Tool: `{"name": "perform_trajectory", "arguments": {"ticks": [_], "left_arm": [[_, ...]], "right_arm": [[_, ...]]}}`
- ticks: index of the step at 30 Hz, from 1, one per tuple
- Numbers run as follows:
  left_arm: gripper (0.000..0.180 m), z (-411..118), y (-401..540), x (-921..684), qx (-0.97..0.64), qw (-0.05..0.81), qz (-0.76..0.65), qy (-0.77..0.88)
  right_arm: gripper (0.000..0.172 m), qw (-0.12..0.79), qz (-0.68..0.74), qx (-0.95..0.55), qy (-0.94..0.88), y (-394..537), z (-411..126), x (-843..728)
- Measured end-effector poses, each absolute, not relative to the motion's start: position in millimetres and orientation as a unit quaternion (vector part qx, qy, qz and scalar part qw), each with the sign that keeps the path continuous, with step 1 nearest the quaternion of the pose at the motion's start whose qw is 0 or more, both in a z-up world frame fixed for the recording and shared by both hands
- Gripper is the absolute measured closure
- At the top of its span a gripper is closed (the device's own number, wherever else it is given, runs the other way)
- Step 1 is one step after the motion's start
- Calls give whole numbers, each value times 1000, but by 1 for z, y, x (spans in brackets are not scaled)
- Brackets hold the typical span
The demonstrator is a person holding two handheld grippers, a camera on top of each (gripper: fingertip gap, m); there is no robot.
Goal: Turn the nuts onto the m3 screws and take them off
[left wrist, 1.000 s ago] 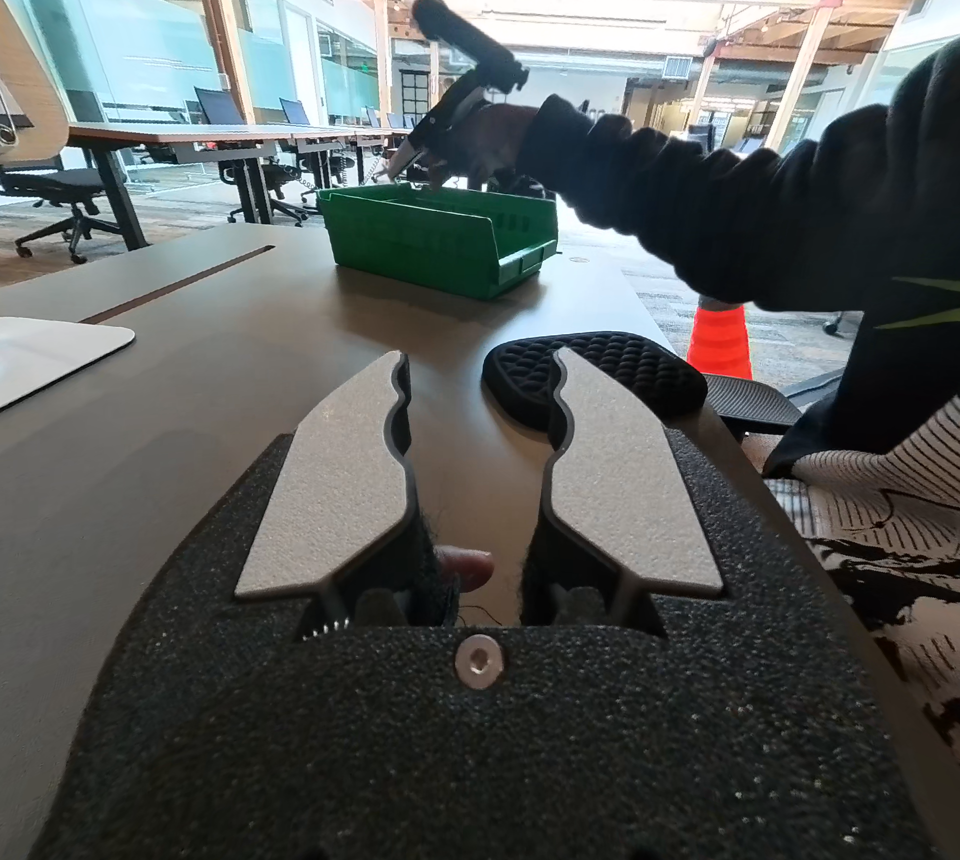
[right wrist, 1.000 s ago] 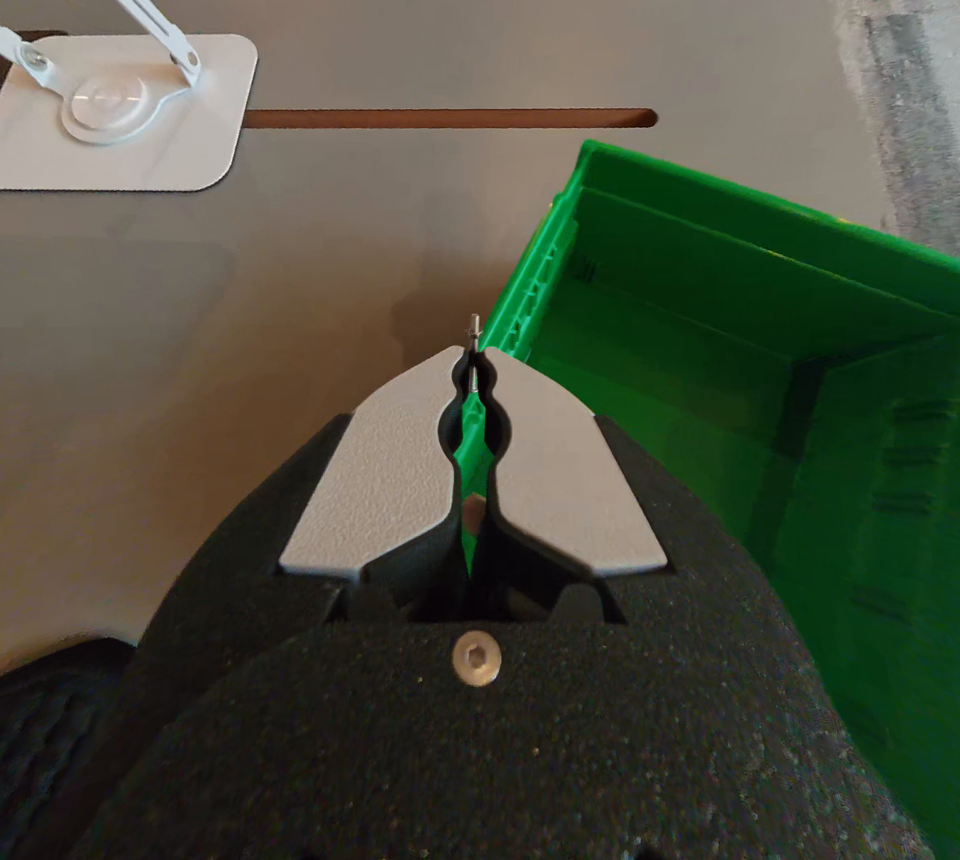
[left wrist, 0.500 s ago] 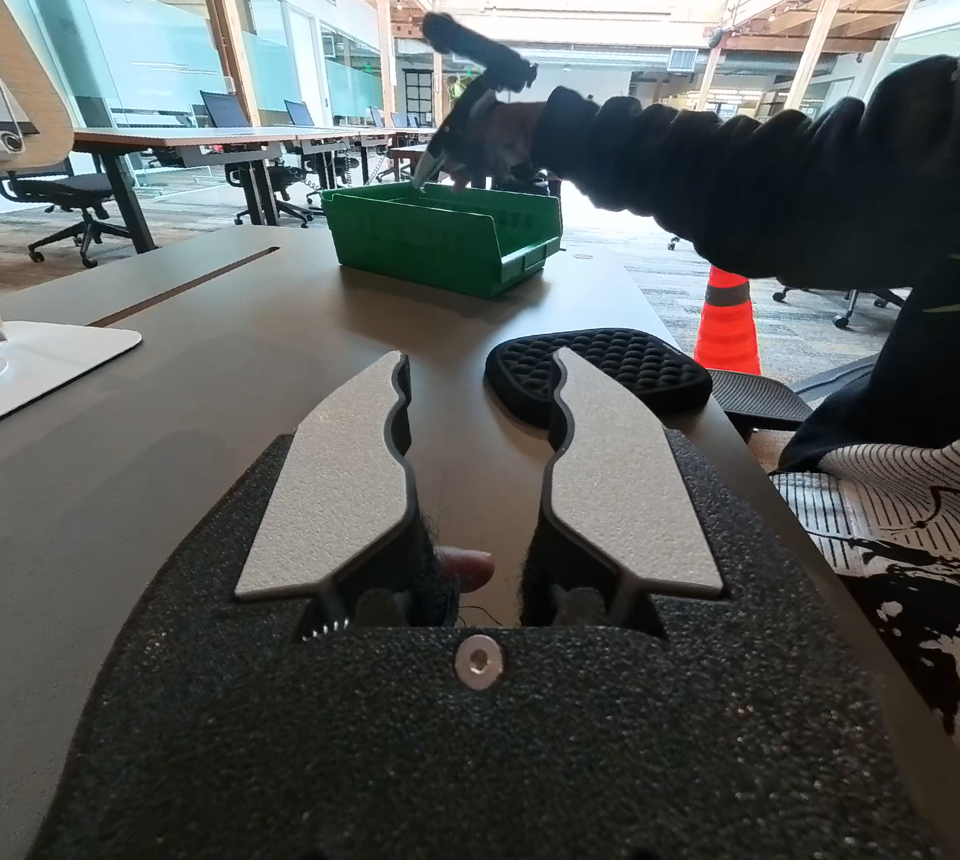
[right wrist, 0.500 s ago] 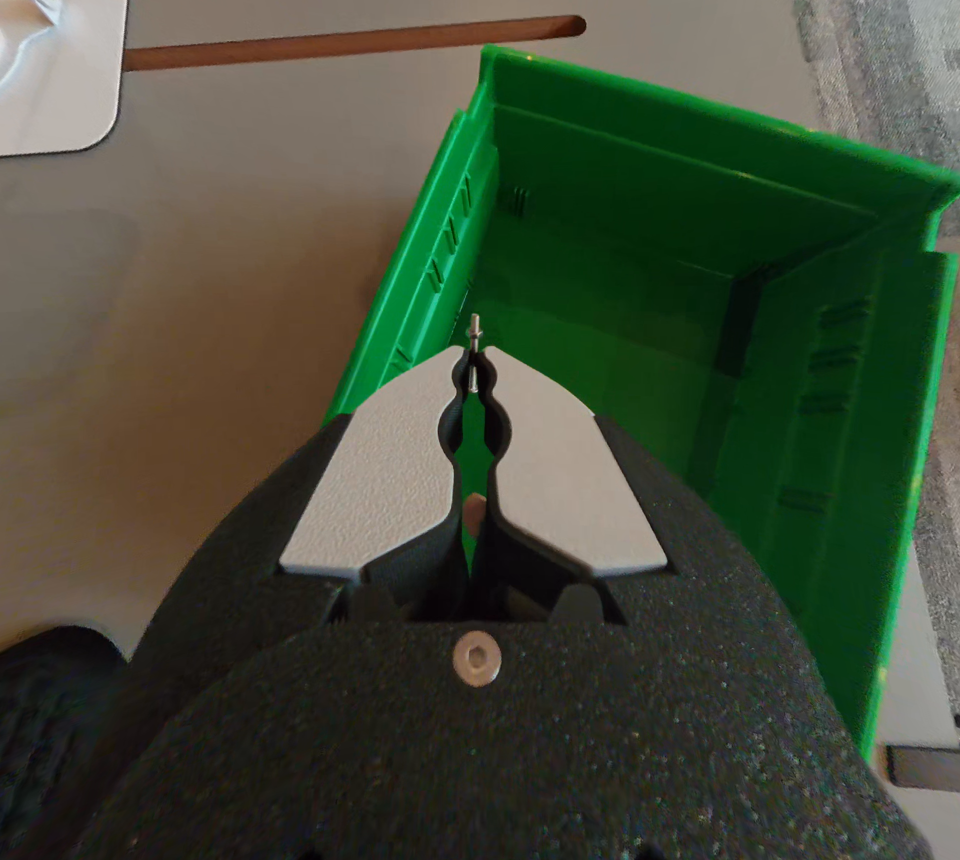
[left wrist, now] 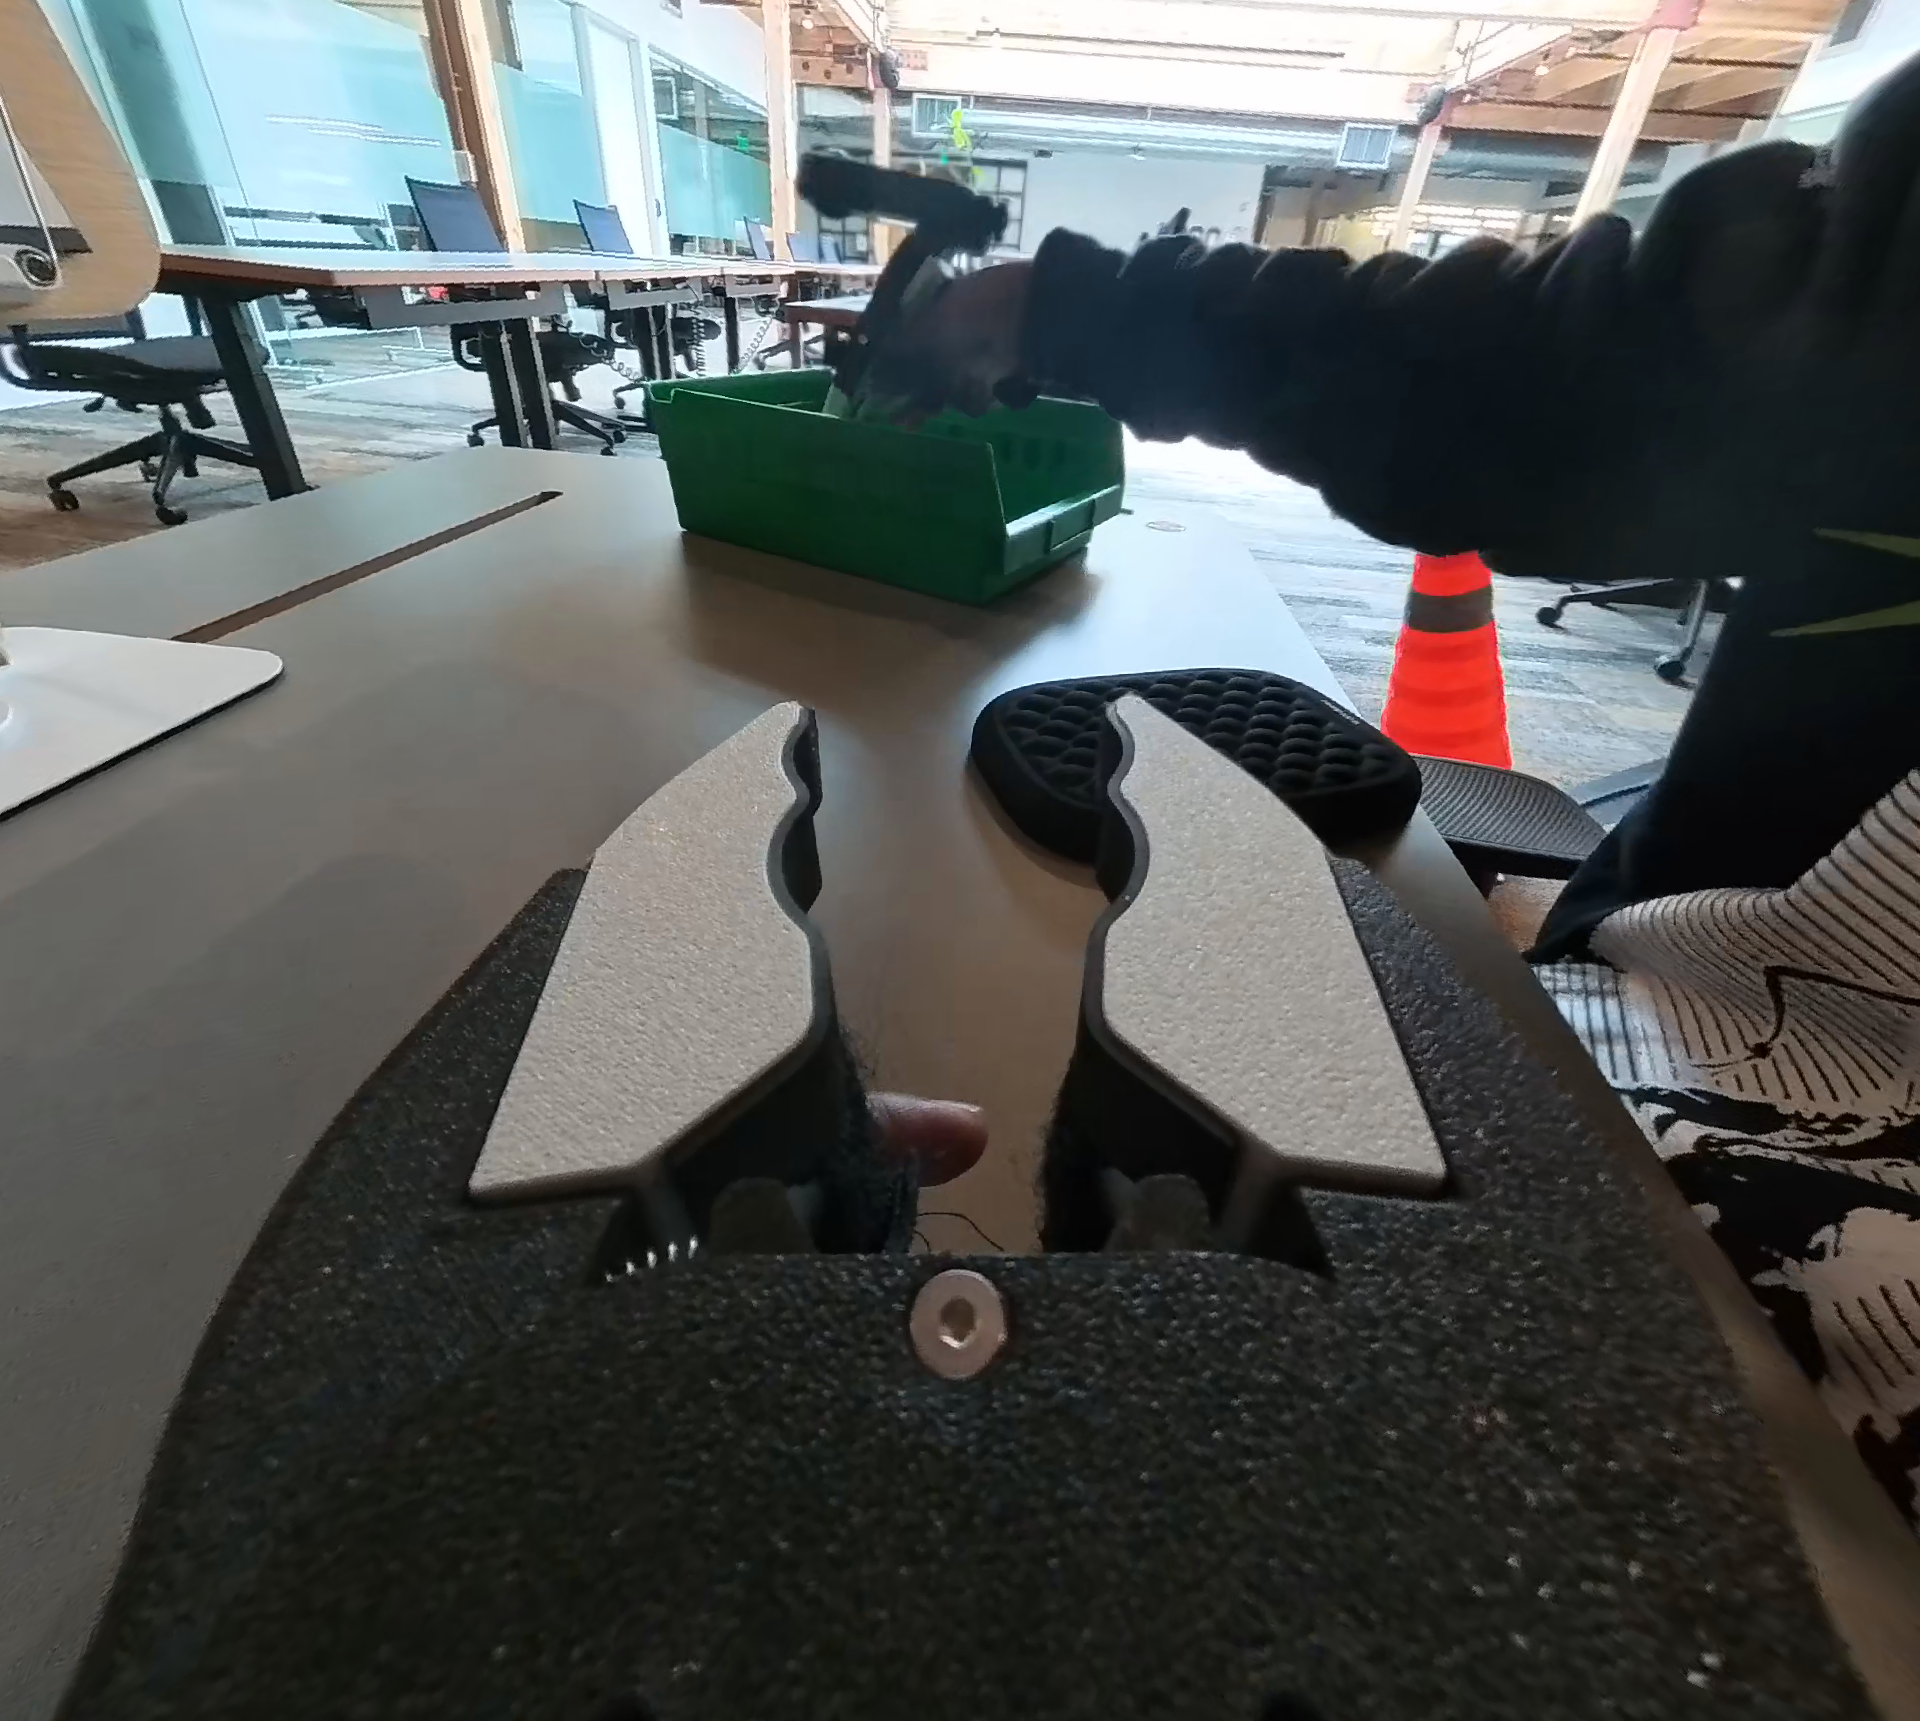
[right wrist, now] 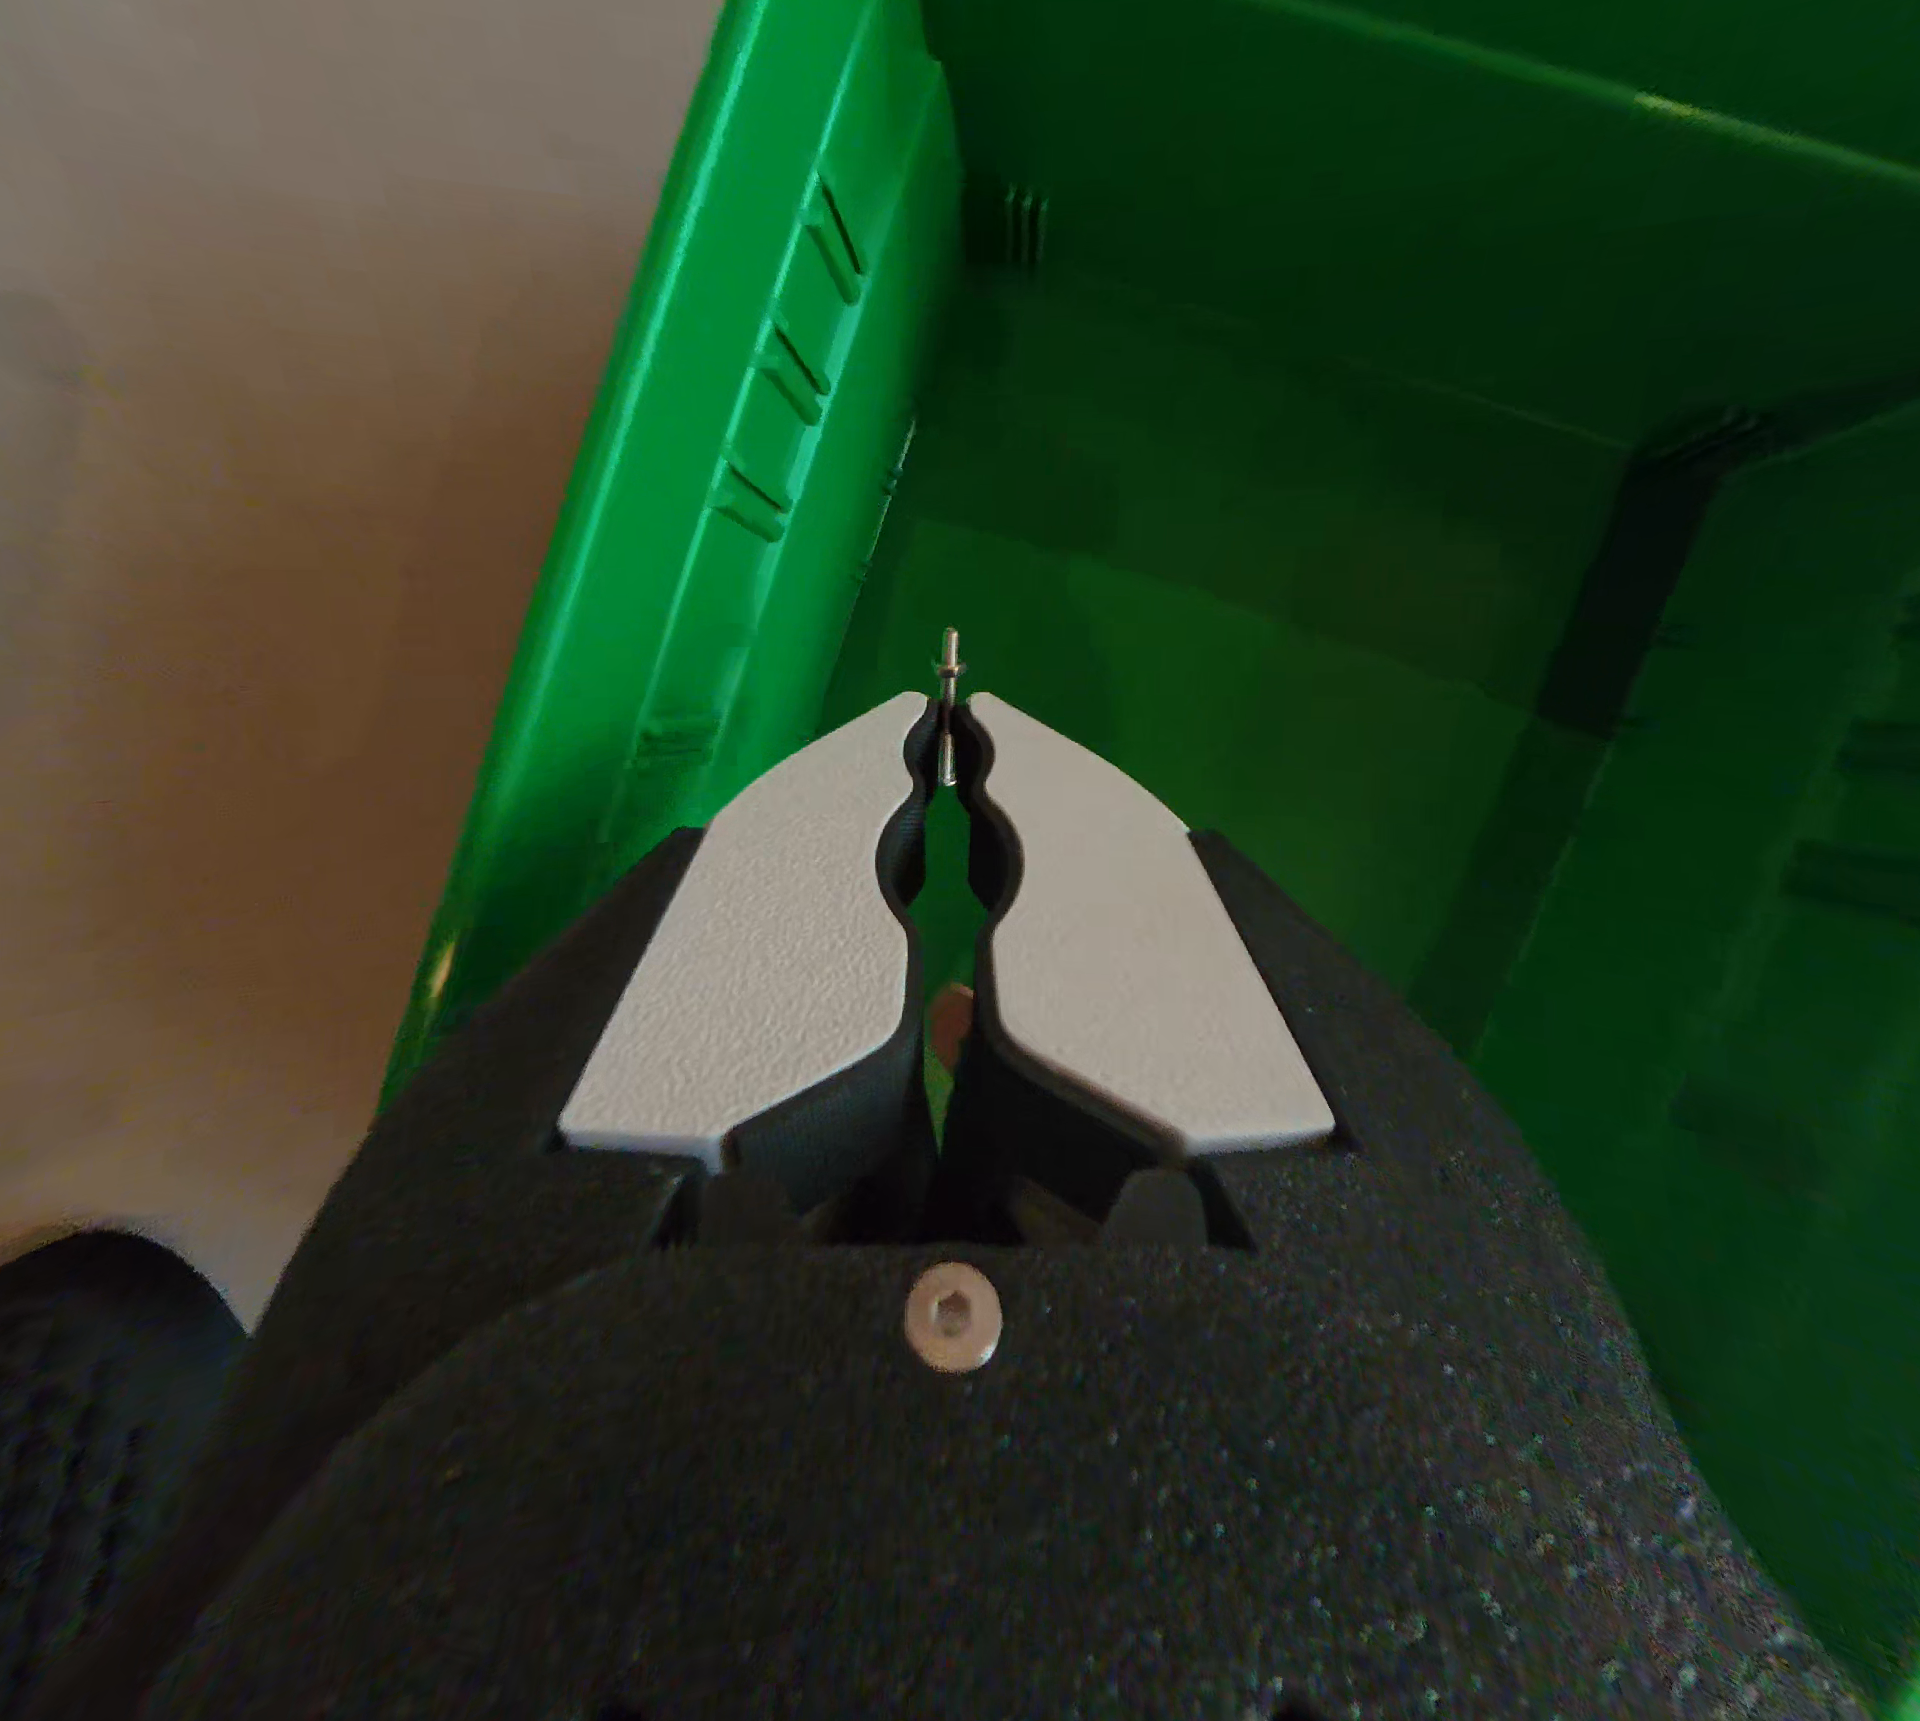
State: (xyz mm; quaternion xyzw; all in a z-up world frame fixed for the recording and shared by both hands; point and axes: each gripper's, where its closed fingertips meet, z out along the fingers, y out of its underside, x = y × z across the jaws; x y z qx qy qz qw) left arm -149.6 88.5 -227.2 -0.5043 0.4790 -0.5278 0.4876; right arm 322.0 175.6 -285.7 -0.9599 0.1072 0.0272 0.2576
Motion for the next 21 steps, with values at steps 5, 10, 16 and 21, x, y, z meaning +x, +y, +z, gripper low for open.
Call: {"name": "perform_trajectory", "arguments": {"ticks": [5,10,16,21], "left_arm": [[130,-228,88,-149,-505,486,-527,481],[130,-229,86,-148,-502,486,-524,487],[130,-229,86,-148,-503,484,-526,486],[130,-229,86,-148,-502,486,-524,488]], "right_arm": [[170,228,26,-965,125,187,-306,331],[170,211,30,-965,153,198,-322,342],[170,209,24,-964,163,208,-328,353],[170,199,21,-966,167,210,-338,355]]}}
